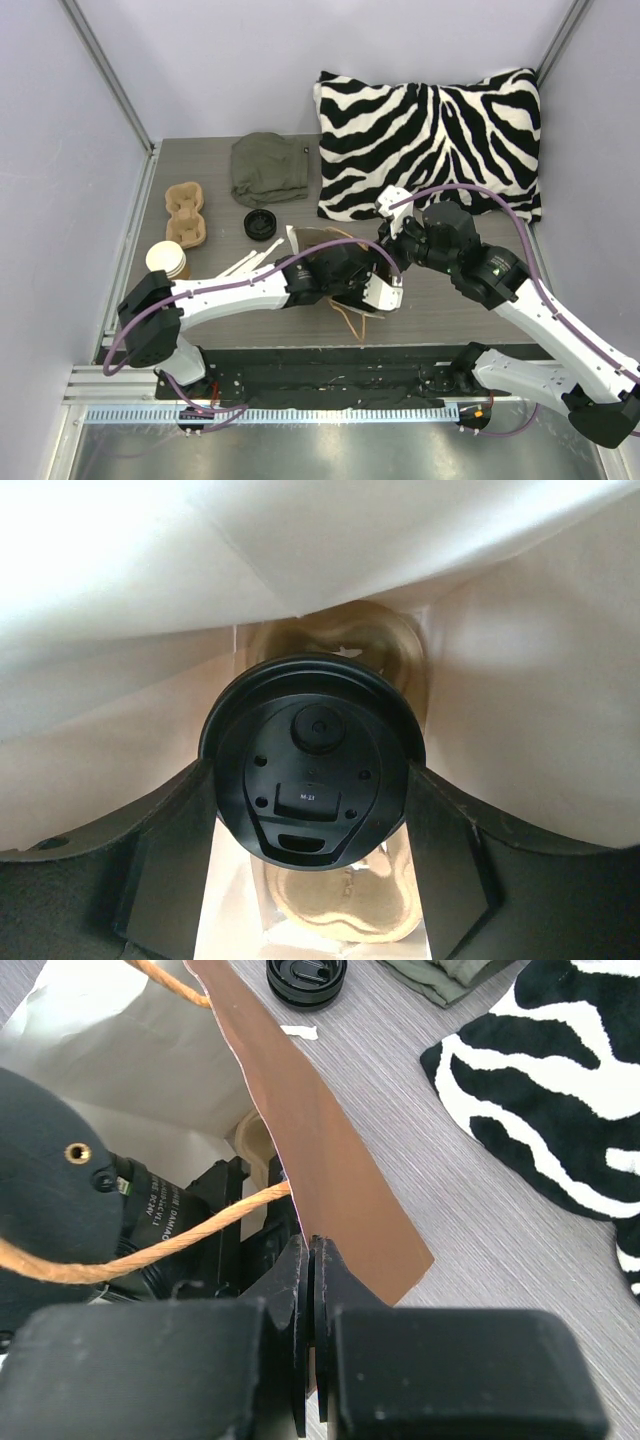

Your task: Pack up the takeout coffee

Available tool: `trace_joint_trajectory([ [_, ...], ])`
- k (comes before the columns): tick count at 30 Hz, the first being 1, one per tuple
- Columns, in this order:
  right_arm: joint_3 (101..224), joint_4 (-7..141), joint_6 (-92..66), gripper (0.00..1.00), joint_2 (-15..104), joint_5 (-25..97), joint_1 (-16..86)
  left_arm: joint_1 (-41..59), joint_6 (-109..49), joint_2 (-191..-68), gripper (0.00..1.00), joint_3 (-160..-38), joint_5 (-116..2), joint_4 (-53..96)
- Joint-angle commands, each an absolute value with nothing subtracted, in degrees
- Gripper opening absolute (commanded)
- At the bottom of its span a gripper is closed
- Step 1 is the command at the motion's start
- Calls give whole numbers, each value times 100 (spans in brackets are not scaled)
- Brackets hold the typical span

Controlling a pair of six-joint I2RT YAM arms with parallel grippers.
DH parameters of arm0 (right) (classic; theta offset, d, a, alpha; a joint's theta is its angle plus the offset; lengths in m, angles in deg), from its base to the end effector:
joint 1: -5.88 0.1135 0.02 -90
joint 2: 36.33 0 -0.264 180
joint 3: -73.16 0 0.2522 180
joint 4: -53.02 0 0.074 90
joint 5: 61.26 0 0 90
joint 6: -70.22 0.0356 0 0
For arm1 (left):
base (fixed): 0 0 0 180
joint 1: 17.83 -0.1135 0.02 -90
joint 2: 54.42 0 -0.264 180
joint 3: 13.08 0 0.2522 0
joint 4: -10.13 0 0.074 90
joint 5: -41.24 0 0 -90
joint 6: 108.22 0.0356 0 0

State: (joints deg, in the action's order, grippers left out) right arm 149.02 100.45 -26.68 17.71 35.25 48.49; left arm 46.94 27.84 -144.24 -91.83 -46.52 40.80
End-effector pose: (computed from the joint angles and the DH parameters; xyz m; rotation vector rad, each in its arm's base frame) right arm 0.1428 0.1368 0.3737 -0.9254 1.8316 0.5069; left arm 0.1498 -0.3146 0.2561 1.8835 1.3231 -0.1232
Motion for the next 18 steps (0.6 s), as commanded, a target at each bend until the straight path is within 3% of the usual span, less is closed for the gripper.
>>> trace_joint_trajectory([
  [1,15037,9543,-2505,1,1702,3709,4886,4572,2783,-14697,2,-9109,-5077,4965],
  [11,14923,9183,-3006,1,1368,3586,4938,4518,2634,-13406,0,-8652,-5236,4384],
  [18,14932,9052,-3393,1,1175,3525,5298,4641,2853,-13238,0,-8441,-4947,4315],
])
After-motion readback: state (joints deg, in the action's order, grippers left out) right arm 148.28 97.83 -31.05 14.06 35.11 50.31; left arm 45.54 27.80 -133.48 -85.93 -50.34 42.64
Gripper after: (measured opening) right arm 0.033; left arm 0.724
